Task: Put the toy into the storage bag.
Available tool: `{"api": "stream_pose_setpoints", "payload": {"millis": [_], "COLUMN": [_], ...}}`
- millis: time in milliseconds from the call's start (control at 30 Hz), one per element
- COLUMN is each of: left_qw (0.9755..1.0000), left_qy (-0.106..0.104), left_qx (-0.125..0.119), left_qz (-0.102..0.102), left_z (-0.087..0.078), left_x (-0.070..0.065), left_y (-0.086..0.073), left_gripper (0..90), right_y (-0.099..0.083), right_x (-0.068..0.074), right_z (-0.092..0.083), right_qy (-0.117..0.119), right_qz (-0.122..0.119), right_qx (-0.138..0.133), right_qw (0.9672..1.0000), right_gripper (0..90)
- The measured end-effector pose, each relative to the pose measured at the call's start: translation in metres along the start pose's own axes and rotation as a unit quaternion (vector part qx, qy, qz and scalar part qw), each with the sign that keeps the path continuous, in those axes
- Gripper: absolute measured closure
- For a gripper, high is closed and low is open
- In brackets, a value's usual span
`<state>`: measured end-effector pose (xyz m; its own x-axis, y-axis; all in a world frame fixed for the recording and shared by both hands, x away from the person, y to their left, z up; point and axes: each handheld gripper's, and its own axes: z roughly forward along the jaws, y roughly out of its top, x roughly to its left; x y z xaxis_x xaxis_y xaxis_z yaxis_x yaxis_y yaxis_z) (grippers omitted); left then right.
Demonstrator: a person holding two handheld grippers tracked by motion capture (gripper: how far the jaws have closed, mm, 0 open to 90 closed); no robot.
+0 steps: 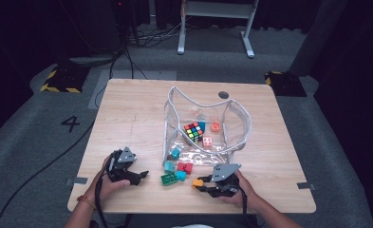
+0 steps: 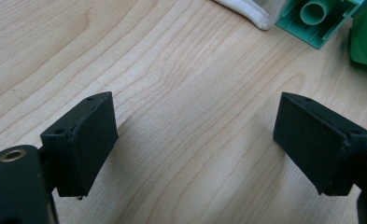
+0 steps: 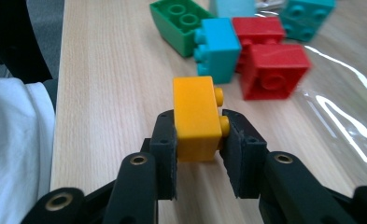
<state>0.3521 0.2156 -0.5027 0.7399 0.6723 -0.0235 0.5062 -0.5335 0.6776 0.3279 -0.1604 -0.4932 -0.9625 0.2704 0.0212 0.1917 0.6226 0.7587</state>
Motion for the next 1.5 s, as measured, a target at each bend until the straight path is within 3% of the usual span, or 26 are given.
{"api": "stream_pose_setpoints", "payload": {"millis": [100, 167, 200, 300, 567, 800, 933, 967, 1133, 1333, 1500], "left_qw": [1.0000, 1.0000, 1.0000, 1.0000, 1.0000, 1.0000, 1.0000, 1.0000, 1.0000, 1.0000, 1.0000], "left_qy": [0.000, 0.000, 0.000, 0.001, 0.001, 0.001, -0.001, -0.001, -0.001, -0.001, -0.001], "left_qx": [-0.001, 0.000, 0.000, 0.000, 0.000, 0.000, 0.000, 0.000, 0.000, 0.000, 0.000], "left_qz": [0.001, 0.001, 0.001, 0.001, -0.001, -0.001, -0.002, -0.002, -0.002, -0.002, -0.002], "left_z": [0.000, 0.000, 0.000, 0.000, 0.000, 0.000, 0.000, 0.000, 0.000, 0.000, 0.000], "left_x": [0.000, 0.000, 0.000, 0.000, 0.000, 0.000, 0.000, 0.000, 0.000, 0.000, 0.000], "left_y": [0.000, 0.000, 0.000, 0.000, 0.000, 0.000, 0.000, 0.000, 0.000, 0.000, 0.000], "left_gripper": [13.8, 13.8, 13.8, 13.8, 13.7, 13.7, 13.7, 13.7, 13.7, 13.7, 13.7], "right_y": [-0.006, -0.010, -0.012, -0.018, -0.040, -0.055, -0.060, -0.064, -0.070, -0.073, -0.071], "right_x": [-0.006, -0.008, -0.008, -0.014, -0.029, -0.043, -0.050, -0.055, -0.067, -0.079, -0.093], "right_z": [-0.014, -0.023, -0.028, -0.040, -0.066, -0.088, -0.097, -0.103, -0.113, -0.125, -0.144], "right_qy": [-0.002, -0.013, -0.017, -0.035, -0.079, -0.125, -0.138, -0.143, -0.156, -0.179, -0.197], "right_qz": [0.014, 0.005, 0.017, 0.006, 0.041, 0.064, 0.072, 0.086, 0.106, 0.107, 0.113], "right_qx": [-0.004, -0.011, -0.007, -0.015, -0.010, -0.016, -0.024, -0.027, -0.039, -0.047, -0.073], "right_qw": [0.9999, 0.9998, 0.9997, 0.9993, 0.9960, 0.9899, 0.9875, 0.9856, 0.9814, 0.9768, 0.9711], "right_gripper": [67.6, 67.6, 67.6, 67.6, 67.6, 67.6, 67.6, 67.6, 67.7, 67.7, 67.6]}}
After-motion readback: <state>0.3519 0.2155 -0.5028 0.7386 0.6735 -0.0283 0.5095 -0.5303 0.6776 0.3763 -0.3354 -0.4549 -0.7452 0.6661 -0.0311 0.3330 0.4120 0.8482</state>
